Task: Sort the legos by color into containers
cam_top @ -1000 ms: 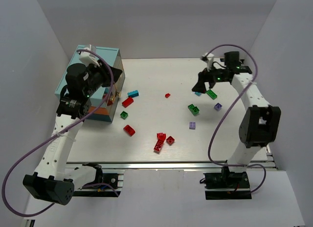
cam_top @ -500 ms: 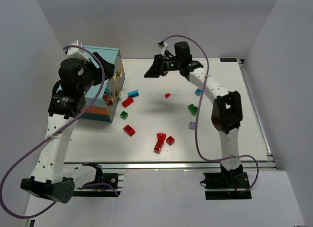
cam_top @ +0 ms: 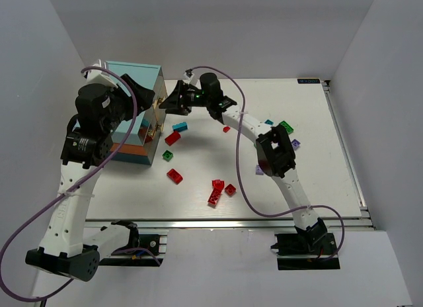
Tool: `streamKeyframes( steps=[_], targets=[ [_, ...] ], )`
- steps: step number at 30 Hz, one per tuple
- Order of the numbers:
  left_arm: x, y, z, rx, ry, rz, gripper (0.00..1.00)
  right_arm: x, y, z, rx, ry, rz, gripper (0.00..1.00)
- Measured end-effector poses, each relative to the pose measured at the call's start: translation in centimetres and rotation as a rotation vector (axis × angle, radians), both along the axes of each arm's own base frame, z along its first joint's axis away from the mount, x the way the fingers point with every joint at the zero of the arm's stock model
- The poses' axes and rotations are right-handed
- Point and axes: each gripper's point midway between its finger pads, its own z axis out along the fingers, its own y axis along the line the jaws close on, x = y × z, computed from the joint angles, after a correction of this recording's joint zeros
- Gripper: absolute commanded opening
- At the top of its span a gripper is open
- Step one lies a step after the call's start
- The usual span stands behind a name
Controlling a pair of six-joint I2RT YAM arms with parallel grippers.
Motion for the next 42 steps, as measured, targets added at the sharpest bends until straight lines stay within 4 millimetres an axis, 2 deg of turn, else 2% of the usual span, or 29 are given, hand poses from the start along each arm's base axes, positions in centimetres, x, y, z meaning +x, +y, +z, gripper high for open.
streamKeyframes(
  steps=[4,12,15,23,30,37,42],
  targets=[
    [0.1,-0.1,-0.4,-0.008,0.010,0.000,0.82,-0.8,1.4,1.0,0.037,0.000,-0.007,0.65],
    [0.2,-0.9,-1.1,-0.022,0.035,-0.037,0.82,0.0,2.0,2.2,0.082,-0.023,-0.061,0.64],
    [0.2,-1.0,-1.1,-0.026,0.037,-0.045,0.82,0.3,2.3,1.8,0.087,-0.028,-0.072,0.64],
    [0.0,-1.2,-1.4,-0.028,0.051,-0.051,0.82,1.1,3.6,-0.9,0.070,-0.008,-0.093,0.63],
    [-0.1,-1.2,-1.7,-0.027,0.064,-0.055,0.82,1.8,3.9,-0.4,0.089,-0.026,-0.113,0.60],
    [0.1,-1.5,-2.0,-0.034,0.077,-0.064,0.82,2.3,4.1,0.5,0.113,-0.049,-0.138,0.44],
    [0.1,-1.6,-2.2,-0.042,0.084,-0.067,0.82,2.5,4.1,0.5,0.126,-0.048,-0.142,0.38]
  ],
)
